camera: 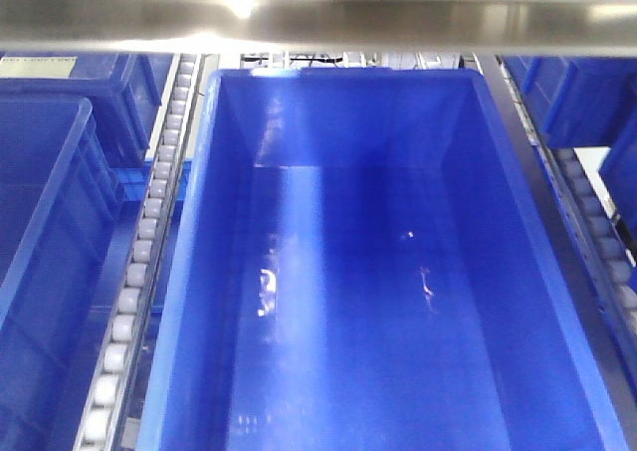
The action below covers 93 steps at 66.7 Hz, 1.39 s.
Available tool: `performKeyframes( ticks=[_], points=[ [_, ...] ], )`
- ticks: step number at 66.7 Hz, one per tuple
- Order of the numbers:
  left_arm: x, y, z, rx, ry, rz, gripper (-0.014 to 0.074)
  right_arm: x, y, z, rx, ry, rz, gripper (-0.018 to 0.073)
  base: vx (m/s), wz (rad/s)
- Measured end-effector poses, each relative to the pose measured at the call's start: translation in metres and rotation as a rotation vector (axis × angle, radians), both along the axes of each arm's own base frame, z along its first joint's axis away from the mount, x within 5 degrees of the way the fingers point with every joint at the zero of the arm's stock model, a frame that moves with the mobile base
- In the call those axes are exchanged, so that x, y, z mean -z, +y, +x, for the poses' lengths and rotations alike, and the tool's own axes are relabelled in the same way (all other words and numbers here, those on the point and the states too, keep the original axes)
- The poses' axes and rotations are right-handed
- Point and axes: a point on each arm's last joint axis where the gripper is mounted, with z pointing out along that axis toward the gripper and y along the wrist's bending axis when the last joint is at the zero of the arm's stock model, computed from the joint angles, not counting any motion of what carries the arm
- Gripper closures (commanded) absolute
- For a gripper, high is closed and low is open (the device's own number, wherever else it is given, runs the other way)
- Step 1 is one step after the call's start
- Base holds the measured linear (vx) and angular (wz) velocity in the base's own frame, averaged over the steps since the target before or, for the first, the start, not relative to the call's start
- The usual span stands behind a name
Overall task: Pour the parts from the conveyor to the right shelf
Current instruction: 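Drive up to the shelf and face the empty blue bin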
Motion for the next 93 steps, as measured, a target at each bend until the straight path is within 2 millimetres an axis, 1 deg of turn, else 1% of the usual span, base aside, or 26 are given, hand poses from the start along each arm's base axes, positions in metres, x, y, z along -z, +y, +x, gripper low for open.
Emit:
performKeyframes(
  ticks=[25,93],
  points=[
    [0.0000,0.0000,0.0000,0.000,0.000,0.000,0.0603,0.0000,0.0000,0.0000,0.000,0.000,0.000,0.0564,0.09,0.05],
    [0.0000,0.0000,0.0000,0.000,0.000,0.000,0.0603,-0.0002,0.0004,0.0000,-0.003,-0.001,0.014,0.0564,0.00,0.00]
  ],
)
